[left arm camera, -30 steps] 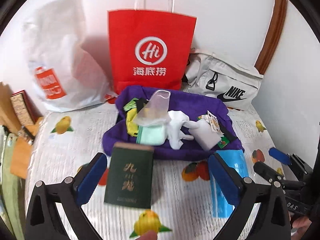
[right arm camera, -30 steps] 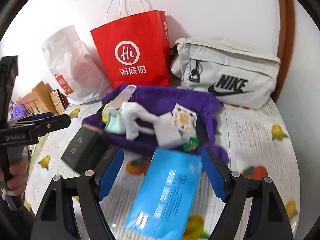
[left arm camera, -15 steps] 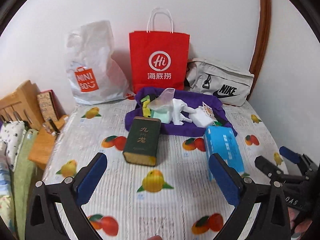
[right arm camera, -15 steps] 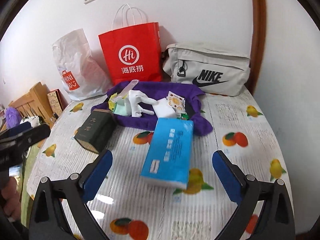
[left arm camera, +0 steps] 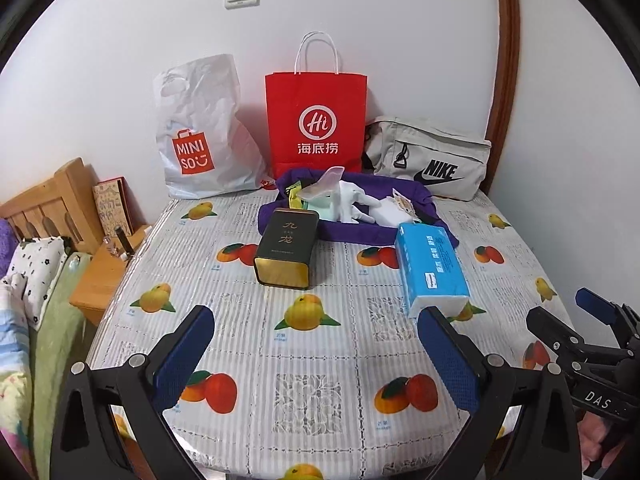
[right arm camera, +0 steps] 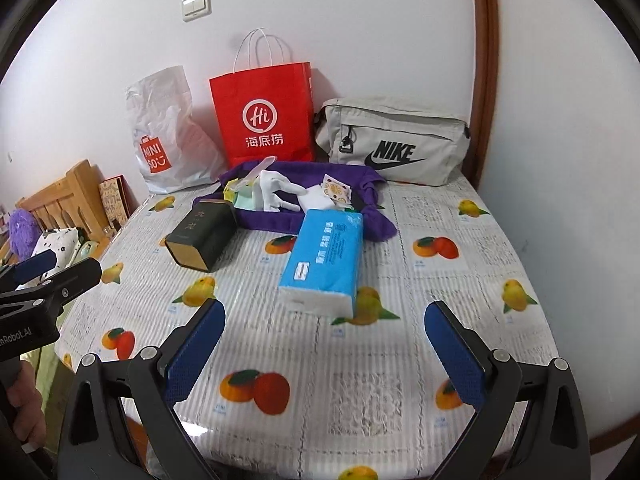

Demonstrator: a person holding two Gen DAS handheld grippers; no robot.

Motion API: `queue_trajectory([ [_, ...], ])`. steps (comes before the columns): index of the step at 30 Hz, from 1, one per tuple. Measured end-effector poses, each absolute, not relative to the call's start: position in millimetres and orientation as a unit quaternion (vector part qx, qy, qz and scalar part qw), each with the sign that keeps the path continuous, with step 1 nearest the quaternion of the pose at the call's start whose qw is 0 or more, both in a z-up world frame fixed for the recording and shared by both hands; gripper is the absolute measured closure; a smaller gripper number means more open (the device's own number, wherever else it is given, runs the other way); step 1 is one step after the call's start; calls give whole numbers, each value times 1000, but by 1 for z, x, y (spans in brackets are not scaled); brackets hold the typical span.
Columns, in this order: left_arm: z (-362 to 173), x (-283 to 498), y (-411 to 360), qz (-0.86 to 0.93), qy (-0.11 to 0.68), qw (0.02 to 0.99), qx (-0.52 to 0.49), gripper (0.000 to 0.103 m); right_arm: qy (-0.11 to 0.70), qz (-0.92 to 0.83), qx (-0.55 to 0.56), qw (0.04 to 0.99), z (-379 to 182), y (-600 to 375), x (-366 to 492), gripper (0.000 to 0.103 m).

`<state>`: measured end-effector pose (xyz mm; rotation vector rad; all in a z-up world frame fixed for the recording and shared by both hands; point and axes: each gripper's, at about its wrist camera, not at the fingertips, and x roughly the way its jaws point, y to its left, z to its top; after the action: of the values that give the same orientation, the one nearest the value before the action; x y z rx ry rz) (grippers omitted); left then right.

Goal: Organize soft objects

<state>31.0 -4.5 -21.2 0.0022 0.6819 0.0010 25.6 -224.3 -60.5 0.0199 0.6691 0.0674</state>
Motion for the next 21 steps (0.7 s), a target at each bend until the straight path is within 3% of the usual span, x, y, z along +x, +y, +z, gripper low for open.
queue_trajectory([
  [21, -25, 13, 0, 22, 327, 945, 9, 0, 316, 37, -4, 948, -63, -218, 8, 4],
])
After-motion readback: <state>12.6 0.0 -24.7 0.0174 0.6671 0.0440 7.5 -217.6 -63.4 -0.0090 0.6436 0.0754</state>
